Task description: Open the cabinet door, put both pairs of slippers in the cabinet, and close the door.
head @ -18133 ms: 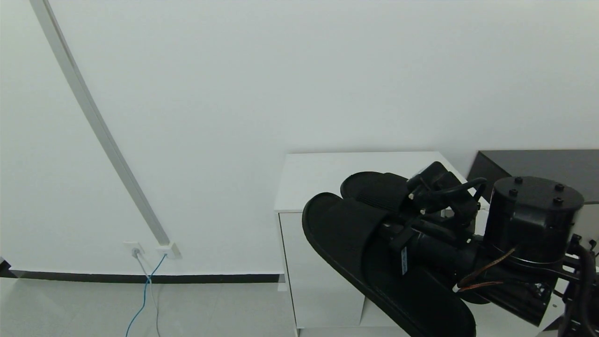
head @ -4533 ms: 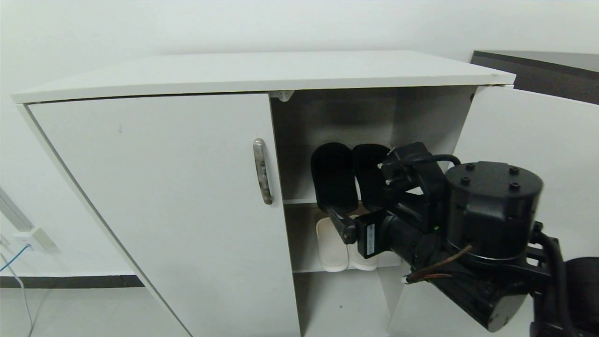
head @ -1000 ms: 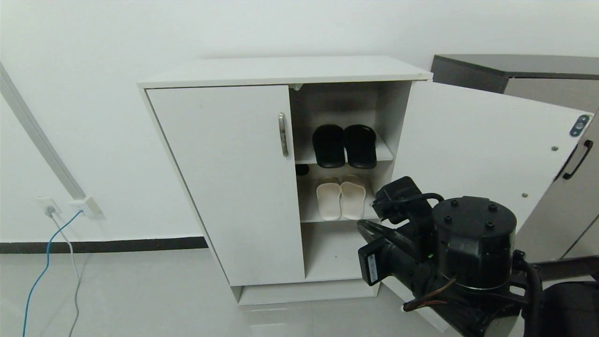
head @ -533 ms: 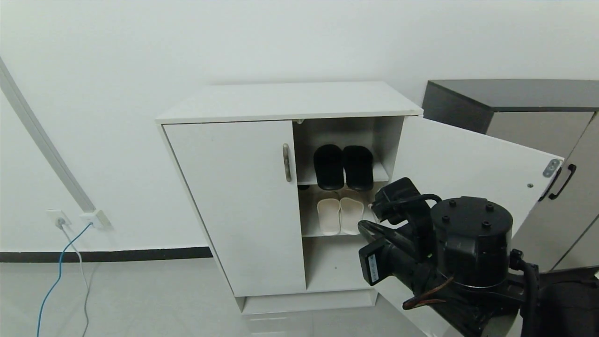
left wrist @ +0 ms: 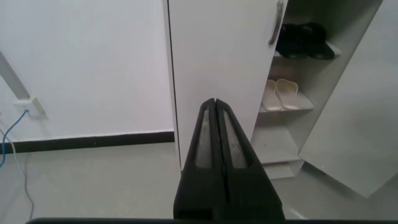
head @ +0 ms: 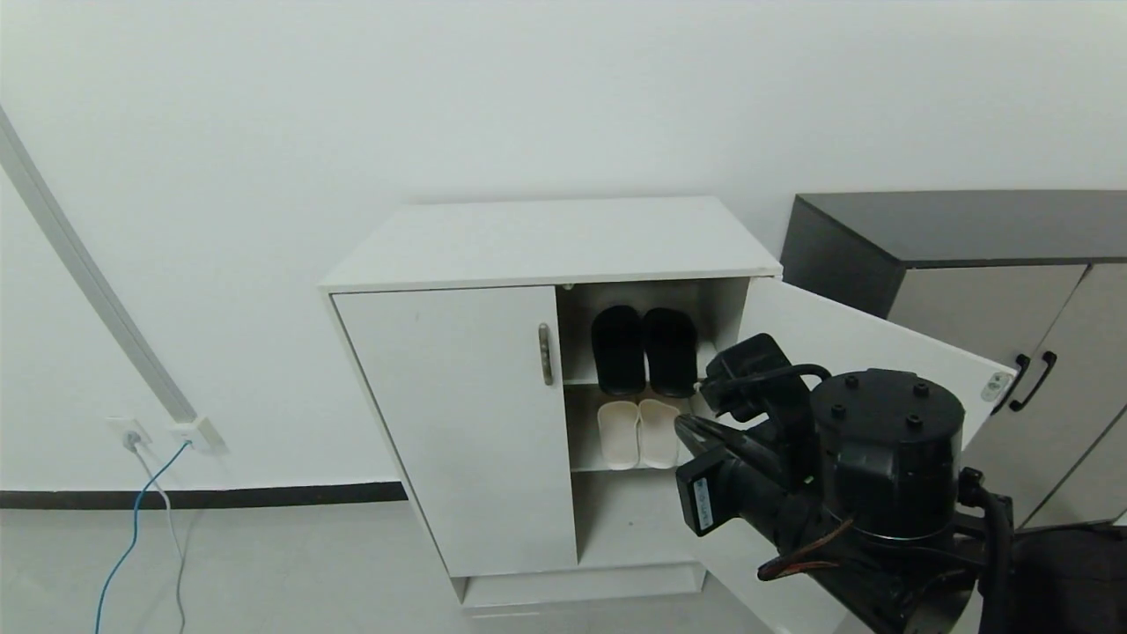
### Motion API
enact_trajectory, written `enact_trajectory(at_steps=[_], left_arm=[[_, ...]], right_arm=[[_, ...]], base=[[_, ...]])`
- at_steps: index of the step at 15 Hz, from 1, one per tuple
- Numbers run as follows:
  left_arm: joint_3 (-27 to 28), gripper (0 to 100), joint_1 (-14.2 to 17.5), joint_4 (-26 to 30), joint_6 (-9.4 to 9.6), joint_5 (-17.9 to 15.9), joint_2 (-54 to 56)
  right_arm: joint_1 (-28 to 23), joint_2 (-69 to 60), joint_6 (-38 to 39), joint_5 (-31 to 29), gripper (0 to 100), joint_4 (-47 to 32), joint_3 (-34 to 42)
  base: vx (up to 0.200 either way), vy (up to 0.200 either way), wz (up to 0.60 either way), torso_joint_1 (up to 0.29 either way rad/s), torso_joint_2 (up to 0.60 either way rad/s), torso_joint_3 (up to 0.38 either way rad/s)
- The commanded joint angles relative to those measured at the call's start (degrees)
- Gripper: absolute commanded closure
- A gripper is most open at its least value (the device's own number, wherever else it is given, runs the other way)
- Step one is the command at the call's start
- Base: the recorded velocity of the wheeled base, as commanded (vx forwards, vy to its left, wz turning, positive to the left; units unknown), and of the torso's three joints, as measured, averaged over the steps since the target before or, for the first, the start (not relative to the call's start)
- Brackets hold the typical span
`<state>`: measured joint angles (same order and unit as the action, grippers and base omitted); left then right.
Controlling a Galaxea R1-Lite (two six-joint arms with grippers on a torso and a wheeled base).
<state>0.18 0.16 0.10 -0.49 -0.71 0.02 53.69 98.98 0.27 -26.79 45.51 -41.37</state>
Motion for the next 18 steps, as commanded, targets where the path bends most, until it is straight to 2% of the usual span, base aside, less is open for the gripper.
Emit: enact_trajectory(at_steps=[1,13,18], left_arm=[[0.0,100,0.0,0.0,-0.04,0.0,0.0],[0.0,100,0.0,0.0,-0.04,0.0,0.0],[0.0,100,0.0,0.0,-0.13,0.1,0.0]], right_arm=[[-0.1,-0.3,0.0,0.0,100,0.0,0.0],[-1.9,0.0,0.2,0.3,100,0.0,0.0],[-2.8,0.5,0.1,0.3,100,0.0,0.1]], base=[[0.000,0.000,0.00,0.188,-0.52,-0.330],[0.000,0.000,0.00,0.232,-0.56,-0.326],[0.000,0.000,0.00,0.190,-0.43,-0.243]])
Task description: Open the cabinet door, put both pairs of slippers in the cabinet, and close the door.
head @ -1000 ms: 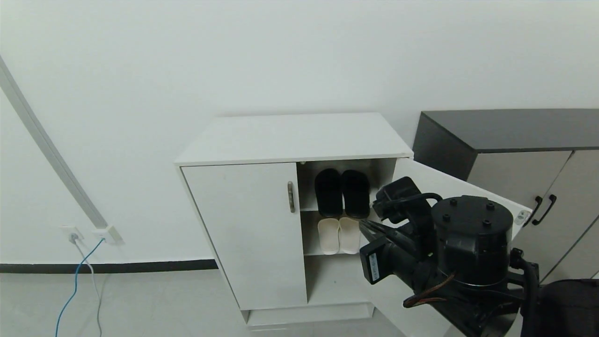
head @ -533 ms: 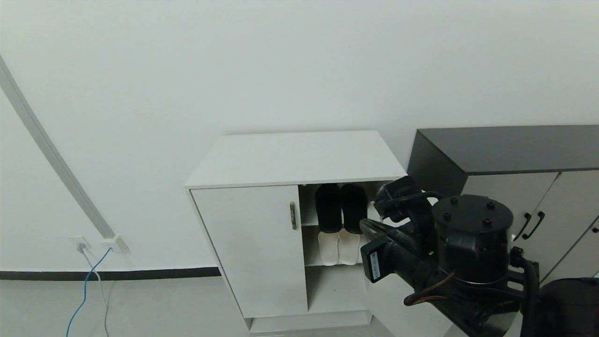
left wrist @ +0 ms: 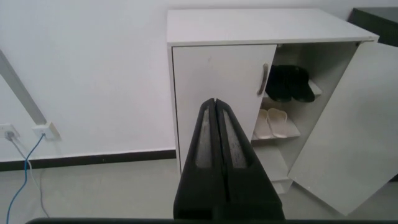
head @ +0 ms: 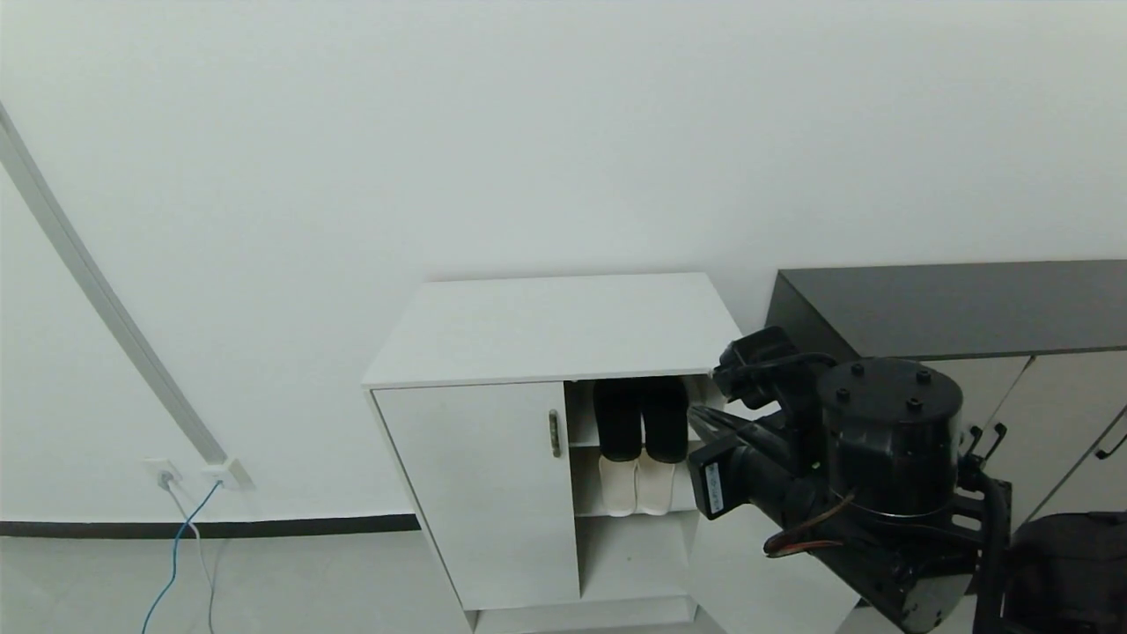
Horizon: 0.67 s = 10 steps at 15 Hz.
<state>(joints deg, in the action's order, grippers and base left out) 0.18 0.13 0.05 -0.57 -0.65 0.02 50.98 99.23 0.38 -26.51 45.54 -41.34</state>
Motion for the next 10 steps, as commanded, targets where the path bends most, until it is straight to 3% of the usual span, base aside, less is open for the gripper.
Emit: enact_trajectory(at_steps=[1,7,10], left_arm=[[0.0,100,0.0,0.0,-0.04,0.0,0.0],[0.0,100,0.0,0.0,0.05,0.0,0.0],[0.0,100,0.0,0.0,0.05,-0.1,0.0]], right_arm=[[-0.4,0.3,0.0,0.0,100,0.0,0.0],[-1.8,1.3,0.0,0.1,100,0.0,-0.1],[-4.5,2.7,-0.1,0.1,100,0.4,-0.5]], base=[[0.000,0.000,0.00,0.076,-0.20,-0.105],[0.000,0.000,-0.60,0.013,-0.02,-0.008],[0.000,0.000,0.00,0.000,0.00,0.000]])
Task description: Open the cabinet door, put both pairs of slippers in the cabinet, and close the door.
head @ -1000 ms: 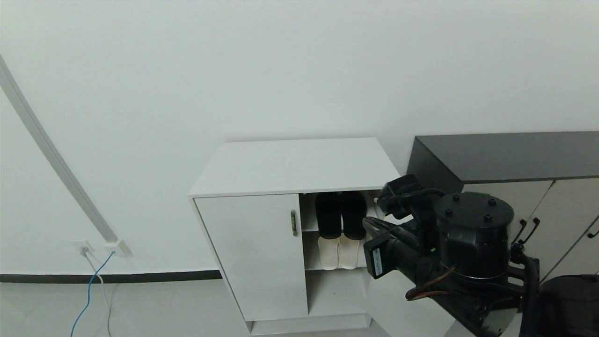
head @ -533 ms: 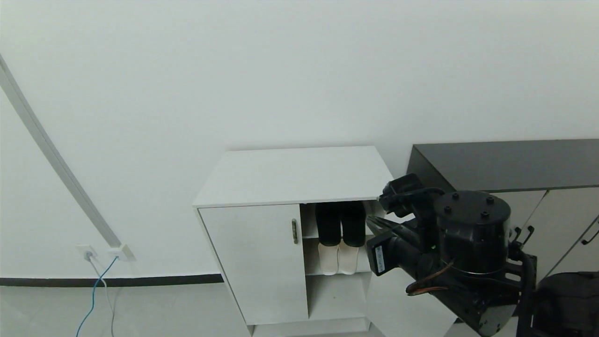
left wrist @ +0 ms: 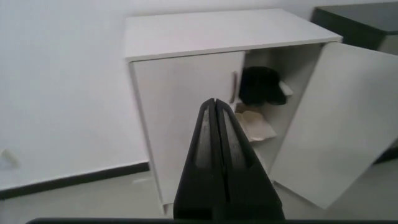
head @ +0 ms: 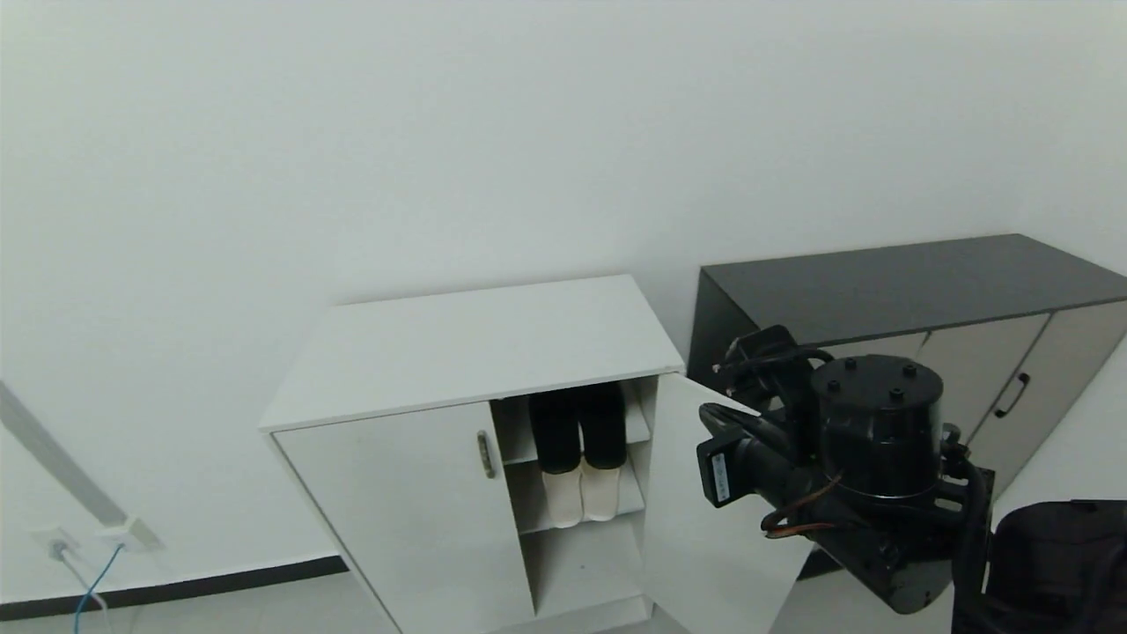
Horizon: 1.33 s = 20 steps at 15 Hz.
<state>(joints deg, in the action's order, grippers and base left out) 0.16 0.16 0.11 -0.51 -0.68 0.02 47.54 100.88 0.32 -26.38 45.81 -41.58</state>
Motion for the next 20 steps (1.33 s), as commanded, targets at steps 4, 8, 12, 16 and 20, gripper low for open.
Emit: enact_trajectory(at_steps=[4,8,12,16,20], left_arm=[[0.0,100,0.0,0.0,-0.02,0.1,0.0],[0.0,100,0.0,0.0,-0.10,0.0,0.0],[0.0,100,0.0,0.0,-0.02,0.1,0.0],[0.0,100,0.0,0.0,-0.10,0.1,0.0],[0.0,100,0.0,0.0,-0.10,0.1,0.0]], right_arm=[[-6.3,3.5,-0.9,1.8,100,4.5,-1.0],[-9.0,5.6,-0.8,1.9,100,4.5,-3.0],[-14.8,9.2,-0.2,1.9,100,4.2,-6.8],[-20.4,12.9,3.8,5.3,100,-1.4,-12.0],[-25.9,16.0,9.7,9.4,100,-12.3,-19.4]], base=[[0.000,0.000,0.00,0.000,0.00,0.000],[-0.100,0.000,0.00,0.000,0.00,0.001],[-0.050,0.000,0.00,0.001,0.00,0.002],[0.000,0.000,0.00,0.000,0.00,0.000],[0.000,0.000,0.00,0.000,0.00,0.000]])
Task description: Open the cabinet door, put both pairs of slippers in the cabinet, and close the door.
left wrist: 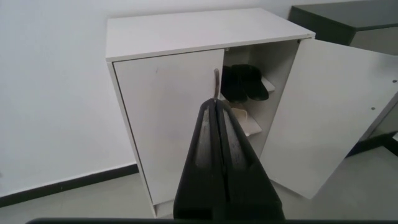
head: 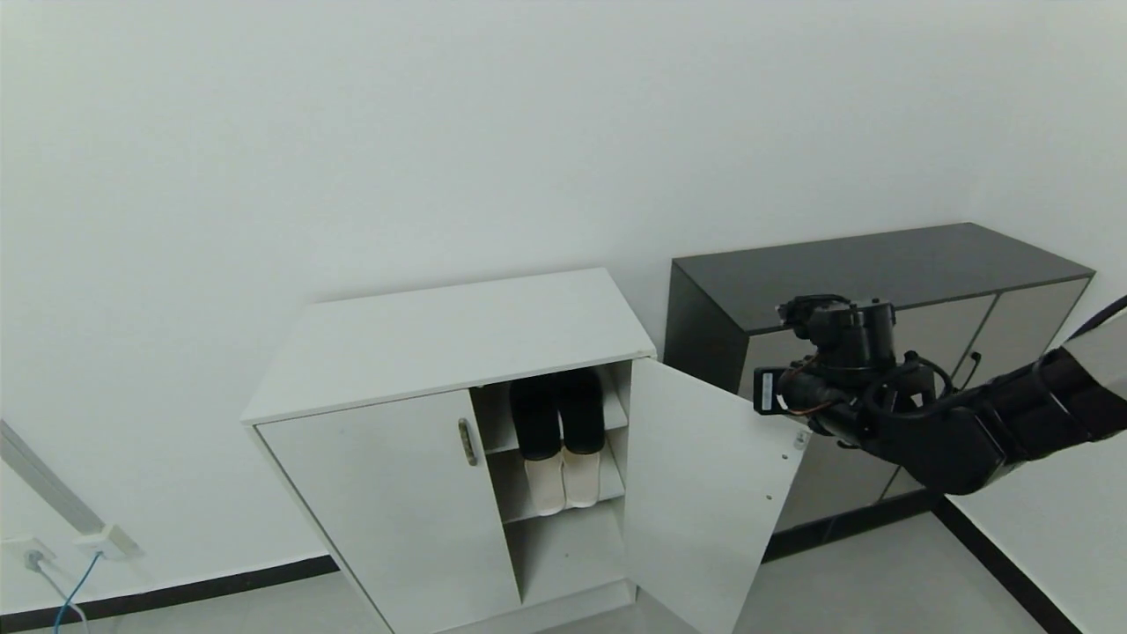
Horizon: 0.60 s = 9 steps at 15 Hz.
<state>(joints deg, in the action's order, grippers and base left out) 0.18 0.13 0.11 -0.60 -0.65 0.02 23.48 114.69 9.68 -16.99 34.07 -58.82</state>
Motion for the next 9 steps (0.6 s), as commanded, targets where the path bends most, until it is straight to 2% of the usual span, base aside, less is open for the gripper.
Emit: enact_trajectory(at_steps=[1,9], left_arm=[[0.0,100,0.0,0.0,-0.02,0.0,0.0],[0.0,100,0.0,0.0,-0.37,0.7,0.0]], right_arm=[[-2.9,3.6,0.4,0.0,100,-0.6,-3.0],[-5.1,9.3,0.3,0.1,100,-1.1,-5.0]], base=[[0.000,0.000,0.00,0.000,0.00,0.000],[0.000,0.000,0.00,0.000,0.00,0.000]])
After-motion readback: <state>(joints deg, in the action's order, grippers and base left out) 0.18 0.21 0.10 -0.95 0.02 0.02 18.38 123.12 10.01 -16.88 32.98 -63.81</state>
